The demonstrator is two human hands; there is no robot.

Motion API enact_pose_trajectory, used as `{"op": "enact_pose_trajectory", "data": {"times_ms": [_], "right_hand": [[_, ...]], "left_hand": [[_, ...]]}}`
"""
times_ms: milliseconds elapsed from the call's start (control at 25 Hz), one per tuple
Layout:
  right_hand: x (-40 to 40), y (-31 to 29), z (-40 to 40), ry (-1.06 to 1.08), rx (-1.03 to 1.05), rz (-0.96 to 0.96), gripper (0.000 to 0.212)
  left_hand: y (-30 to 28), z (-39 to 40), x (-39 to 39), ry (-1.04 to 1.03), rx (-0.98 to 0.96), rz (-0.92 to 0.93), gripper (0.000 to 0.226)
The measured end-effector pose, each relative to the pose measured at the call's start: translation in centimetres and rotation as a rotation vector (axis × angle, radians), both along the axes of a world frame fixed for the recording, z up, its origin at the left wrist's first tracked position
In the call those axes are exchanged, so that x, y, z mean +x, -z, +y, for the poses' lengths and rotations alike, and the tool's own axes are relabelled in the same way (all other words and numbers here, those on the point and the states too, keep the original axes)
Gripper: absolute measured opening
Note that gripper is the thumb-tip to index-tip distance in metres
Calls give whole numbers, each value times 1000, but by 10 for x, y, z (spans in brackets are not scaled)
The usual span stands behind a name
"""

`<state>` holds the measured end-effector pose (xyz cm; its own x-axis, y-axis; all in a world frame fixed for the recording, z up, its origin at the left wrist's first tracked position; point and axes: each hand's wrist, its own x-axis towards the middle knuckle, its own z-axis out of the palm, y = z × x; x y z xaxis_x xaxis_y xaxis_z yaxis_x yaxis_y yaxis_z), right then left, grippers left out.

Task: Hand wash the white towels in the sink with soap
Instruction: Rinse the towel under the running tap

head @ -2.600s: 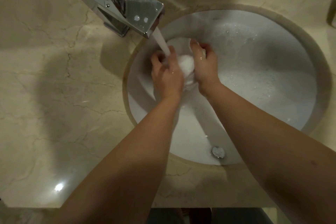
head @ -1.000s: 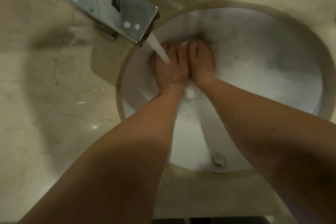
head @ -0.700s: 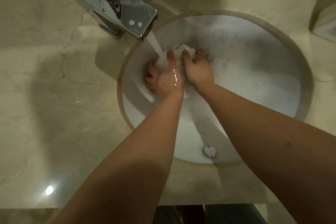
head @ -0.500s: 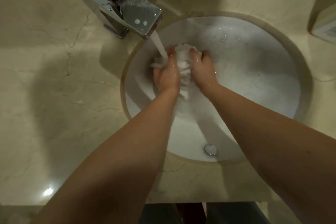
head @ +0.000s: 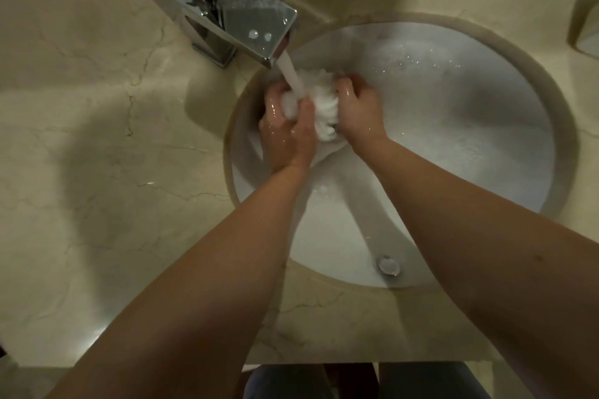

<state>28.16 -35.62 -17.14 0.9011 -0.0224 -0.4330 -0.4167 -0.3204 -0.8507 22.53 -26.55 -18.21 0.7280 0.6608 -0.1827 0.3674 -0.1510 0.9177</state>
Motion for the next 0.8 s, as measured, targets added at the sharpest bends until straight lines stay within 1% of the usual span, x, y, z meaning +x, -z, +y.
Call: {"op": "enact_pose_trajectory", "data": {"times_ms": [40, 80, 160, 280, 320, 400, 480, 600, 640, 680, 800], "right_hand": [[1, 5, -1, -3, -17, -6, 28], [2, 8, -1, -15, -19, -30, 28], [-1, 12, 1, -34, -10, -89, 23], [-10, 16, 2, -40, 70, -136, 43], [-14, 18, 2, -53, 72, -140, 49], [-18, 20, 5, -64, 64, -129, 55], [-18, 19, 9, -42, 24, -103, 52], [-17, 24, 11, 15, -57, -87, 26], [-16, 26, 10, 20, -81, -109, 23], [-16, 29, 9, 13, -115, -138, 26], [-7, 42, 9, 4, -214, -136, 36]], "left_hand": [[6, 0, -2, 29, 29, 11, 43], [12, -1, -4, 44, 66, 18, 46], [24, -1, -4, 57, 92, 6, 45], [26, -4, -3, 66, 51, -38, 42], [27, -5, -3, 80, 55, -45, 45], [28, -9, -3, 153, 146, -19, 57], [30, -11, 1, 236, 186, -6, 62], [36, -11, 10, 260, 174, 31, 59], [40, -11, 12, 259, 161, 23, 57], [44, -11, 14, 256, 183, 9, 54], [57, -10, 22, 254, 414, -21, 38]]}}
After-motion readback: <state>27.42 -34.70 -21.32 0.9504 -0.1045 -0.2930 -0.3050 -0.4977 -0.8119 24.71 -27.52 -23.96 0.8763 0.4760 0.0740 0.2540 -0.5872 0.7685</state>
